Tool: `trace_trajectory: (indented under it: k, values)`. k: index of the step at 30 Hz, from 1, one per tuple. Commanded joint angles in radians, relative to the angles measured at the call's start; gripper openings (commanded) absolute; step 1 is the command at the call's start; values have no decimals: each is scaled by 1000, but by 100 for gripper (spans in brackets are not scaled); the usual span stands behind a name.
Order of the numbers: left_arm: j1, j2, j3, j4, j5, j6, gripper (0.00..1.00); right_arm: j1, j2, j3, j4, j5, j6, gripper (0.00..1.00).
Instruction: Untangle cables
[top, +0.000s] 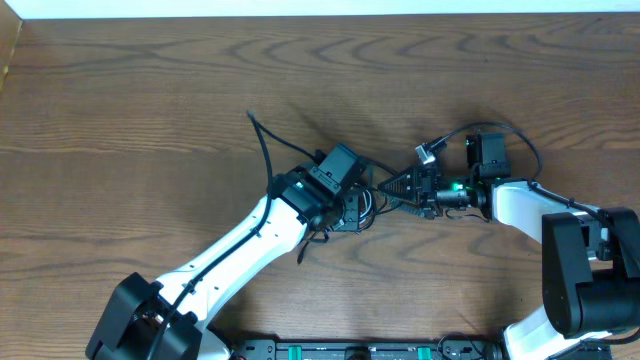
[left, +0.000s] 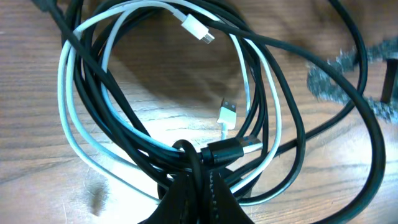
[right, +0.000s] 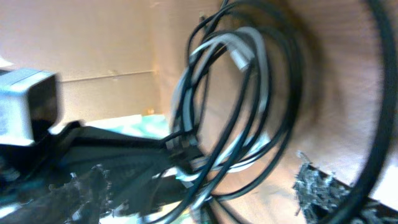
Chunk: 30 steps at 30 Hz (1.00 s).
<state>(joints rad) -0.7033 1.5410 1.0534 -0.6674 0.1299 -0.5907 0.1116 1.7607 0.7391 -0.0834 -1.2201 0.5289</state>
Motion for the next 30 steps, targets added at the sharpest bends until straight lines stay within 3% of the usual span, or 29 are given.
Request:
trace_trajectory:
  k: [1,5,9,13,21,24,30]
  values:
    - [27,-9,8,-2,-3,-50,7,-12,5,-6,2,-118,185,99]
    - [56,-9,8,-24,-48,-159,7,-27,5,-6,2,-94,320,99]
    - [87,-10,8,-14,-43,-269,7,-52,5,-6,1,83,474,99]
    - [123,-10,8,25,38,-307,8,-69,5,-6,0,210,499,99]
    - [144,-9,8,54,99,-352,8,-51,5,-6,19,-22,499,99]
    - [144,-9,8,60,99,-410,7,-34,5,-6,20,-51,509,99]
    - [144,-9,8,69,98,-410,7,37,5,-6,46,-58,570,99]
